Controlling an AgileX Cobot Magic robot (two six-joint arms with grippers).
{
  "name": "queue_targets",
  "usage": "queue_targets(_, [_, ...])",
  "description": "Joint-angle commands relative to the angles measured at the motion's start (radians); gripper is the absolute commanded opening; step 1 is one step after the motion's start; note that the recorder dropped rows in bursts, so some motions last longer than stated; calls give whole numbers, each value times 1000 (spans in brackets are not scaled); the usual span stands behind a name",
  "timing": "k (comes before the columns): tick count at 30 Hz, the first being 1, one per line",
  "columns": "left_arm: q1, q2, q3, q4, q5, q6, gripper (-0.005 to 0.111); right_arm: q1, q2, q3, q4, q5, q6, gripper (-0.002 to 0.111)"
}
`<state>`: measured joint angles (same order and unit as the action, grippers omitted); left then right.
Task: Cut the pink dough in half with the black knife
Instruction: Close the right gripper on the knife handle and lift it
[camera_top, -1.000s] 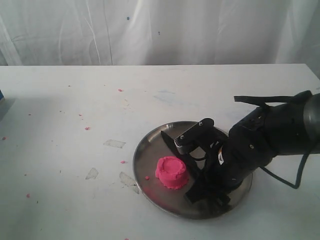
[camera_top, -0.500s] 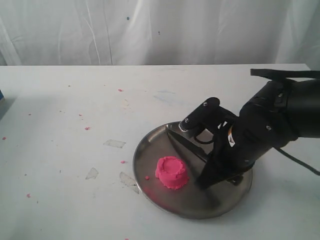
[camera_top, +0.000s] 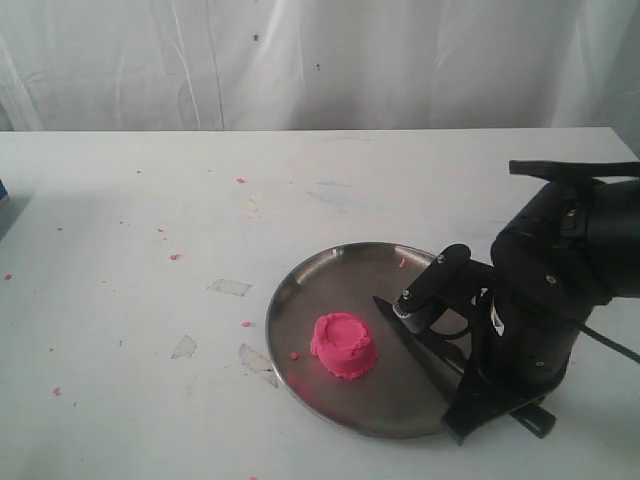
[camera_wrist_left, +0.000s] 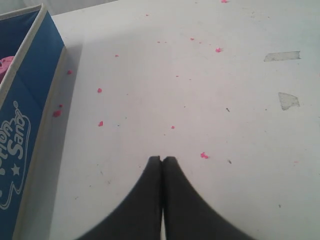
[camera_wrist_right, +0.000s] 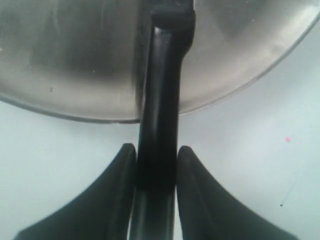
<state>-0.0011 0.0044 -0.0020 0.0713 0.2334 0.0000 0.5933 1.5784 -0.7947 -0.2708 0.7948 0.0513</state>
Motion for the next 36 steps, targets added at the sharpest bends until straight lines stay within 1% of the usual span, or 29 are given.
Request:
queue_targets(1, [-4, -4, 2, -7, 0, 0, 0, 4, -11, 39, -10, -53, 6, 9])
queue_targets(4, [-4, -4, 2, -7, 0, 0, 0, 4, -11, 39, -10, -59, 6, 18])
queue_targets(7, [-4, -4, 2, -7, 0, 0, 0, 4, -11, 39, -10, -59, 6, 24])
queue_targets(11, [-4, -4, 2, -7, 0, 0, 0, 4, -11, 39, -10, -59, 6, 28])
queue_targets(16, [-4, -4, 2, -7, 0, 0, 0, 4, -11, 39, -10, -59, 6, 30])
queue_targets(27, [-4, -4, 2, -7, 0, 0, 0, 4, -11, 37, 8, -68, 6, 30])
queue_targets(36, [-4, -4, 2, -7, 0, 0, 0, 4, -47, 25, 20, -110, 6, 30])
